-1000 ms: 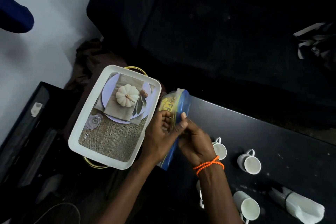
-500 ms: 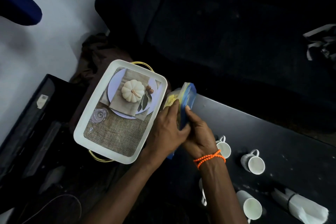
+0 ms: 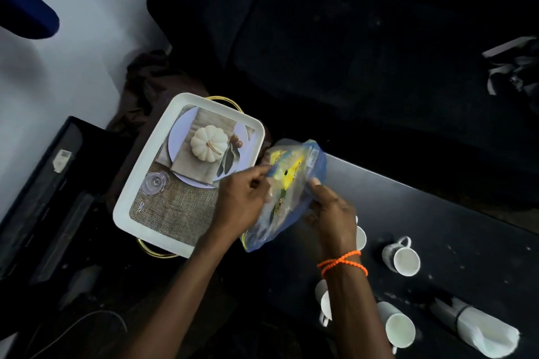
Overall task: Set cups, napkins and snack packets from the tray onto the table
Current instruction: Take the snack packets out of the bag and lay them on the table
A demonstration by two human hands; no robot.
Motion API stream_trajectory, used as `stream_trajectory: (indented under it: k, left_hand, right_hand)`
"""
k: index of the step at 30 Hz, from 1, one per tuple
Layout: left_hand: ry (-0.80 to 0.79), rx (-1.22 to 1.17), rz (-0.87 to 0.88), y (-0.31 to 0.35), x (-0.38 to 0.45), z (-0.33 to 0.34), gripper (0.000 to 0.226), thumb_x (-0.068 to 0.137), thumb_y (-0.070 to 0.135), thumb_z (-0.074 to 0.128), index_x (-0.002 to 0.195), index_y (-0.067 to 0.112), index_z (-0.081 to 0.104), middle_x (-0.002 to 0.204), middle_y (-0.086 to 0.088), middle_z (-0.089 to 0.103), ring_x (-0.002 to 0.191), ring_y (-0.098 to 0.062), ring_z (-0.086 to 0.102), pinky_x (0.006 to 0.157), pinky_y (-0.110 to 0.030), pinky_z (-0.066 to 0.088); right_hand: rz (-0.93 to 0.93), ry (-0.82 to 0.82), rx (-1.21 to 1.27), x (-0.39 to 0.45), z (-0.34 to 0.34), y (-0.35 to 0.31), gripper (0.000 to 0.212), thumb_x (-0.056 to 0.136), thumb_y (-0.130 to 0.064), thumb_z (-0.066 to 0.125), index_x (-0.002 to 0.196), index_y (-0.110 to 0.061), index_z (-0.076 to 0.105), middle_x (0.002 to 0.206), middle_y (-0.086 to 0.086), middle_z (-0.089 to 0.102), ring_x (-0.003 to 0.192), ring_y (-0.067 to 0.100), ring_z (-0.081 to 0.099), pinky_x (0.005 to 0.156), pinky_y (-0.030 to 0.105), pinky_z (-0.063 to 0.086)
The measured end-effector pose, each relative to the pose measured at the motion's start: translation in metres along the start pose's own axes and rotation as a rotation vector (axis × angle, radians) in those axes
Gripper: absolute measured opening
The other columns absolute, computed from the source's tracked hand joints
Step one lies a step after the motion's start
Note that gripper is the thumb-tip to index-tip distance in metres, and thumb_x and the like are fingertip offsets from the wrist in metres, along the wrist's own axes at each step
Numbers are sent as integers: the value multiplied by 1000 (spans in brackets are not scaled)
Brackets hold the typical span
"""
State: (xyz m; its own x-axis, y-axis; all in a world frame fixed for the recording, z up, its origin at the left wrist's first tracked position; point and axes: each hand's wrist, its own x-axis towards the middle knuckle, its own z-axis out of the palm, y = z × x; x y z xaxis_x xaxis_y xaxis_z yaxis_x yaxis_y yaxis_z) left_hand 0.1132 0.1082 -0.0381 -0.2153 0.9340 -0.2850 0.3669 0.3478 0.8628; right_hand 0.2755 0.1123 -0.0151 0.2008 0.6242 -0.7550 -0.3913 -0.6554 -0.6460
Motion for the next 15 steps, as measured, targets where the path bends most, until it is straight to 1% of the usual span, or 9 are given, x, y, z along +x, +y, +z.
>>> stream_trajectory:
  k: [2,4,5,7,9,10,11,14,15]
  left_hand:
    - [164,45,21,-3,1,-13,22,97,20,66,114,31,74,76,13,75,72,-1,74,63,-26,63]
    - [261,8,31,-3,0,-21,15,98,25,65,110,25,76,84,8,75,75,-11,75,66,-42,66]
    - [289,-4,50,-1,-2,-22,16,98,29,66,108,23,76,83,5,75,74,-16,75,66,-46,65]
    - [327,37,145,6,-7,-21,18,97,34,66,105,21,76,80,7,73,72,-9,72,66,-38,63]
    - [351,117,263,14,-11,-17,15,98,32,68,104,21,77,79,12,71,73,-2,69,65,-20,57]
    - [362,145,300,16,-13,-15,14,98,29,69,104,20,77,80,11,71,72,-2,67,65,-15,53]
    - [372,167,325,17,-15,-13,13,98,27,69,104,18,78,80,8,72,71,-3,66,66,-13,50]
    - [389,195,343,17,-19,-9,13,96,19,71,104,13,79,80,1,74,70,-9,63,68,-19,49]
    - [389,197,340,16,-20,-9,13,95,17,72,104,12,79,79,1,73,69,-9,62,68,-21,49]
  right_hand:
    - [-250,194,-362,-3,-12,-8,19,93,-17,69,78,-9,77,80,6,72,82,24,69,77,33,57]
    - [-506,358,-568,-12,-17,-17,7,89,-16,73,85,-13,78,89,-1,74,93,22,73,77,15,54]
    - [-645,389,-583,-20,-15,-20,5,88,-13,75,92,-10,77,96,2,75,96,23,73,80,18,54]
    - [-955,331,-591,-35,-6,-20,14,87,-8,76,100,-6,76,102,5,74,95,20,71,84,25,55]
    - [-1105,111,-655,-44,11,-16,13,87,-9,74,99,-11,77,99,0,75,91,11,71,85,22,55]
    - [-1054,-5,-725,-44,21,-14,14,87,-10,73,98,-15,78,96,-2,76,90,9,71,84,22,56]
    - [-921,-85,-841,-37,31,-10,16,86,-12,71,99,-17,78,96,0,77,89,12,72,84,26,57]
    - [-384,-95,-1236,-1,57,12,31,89,-21,66,116,-6,68,114,20,70,105,35,67,91,36,54]
    - [-294,-88,-1327,9,61,20,37,92,-24,63,121,-1,62,122,23,65,111,38,64,96,38,51]
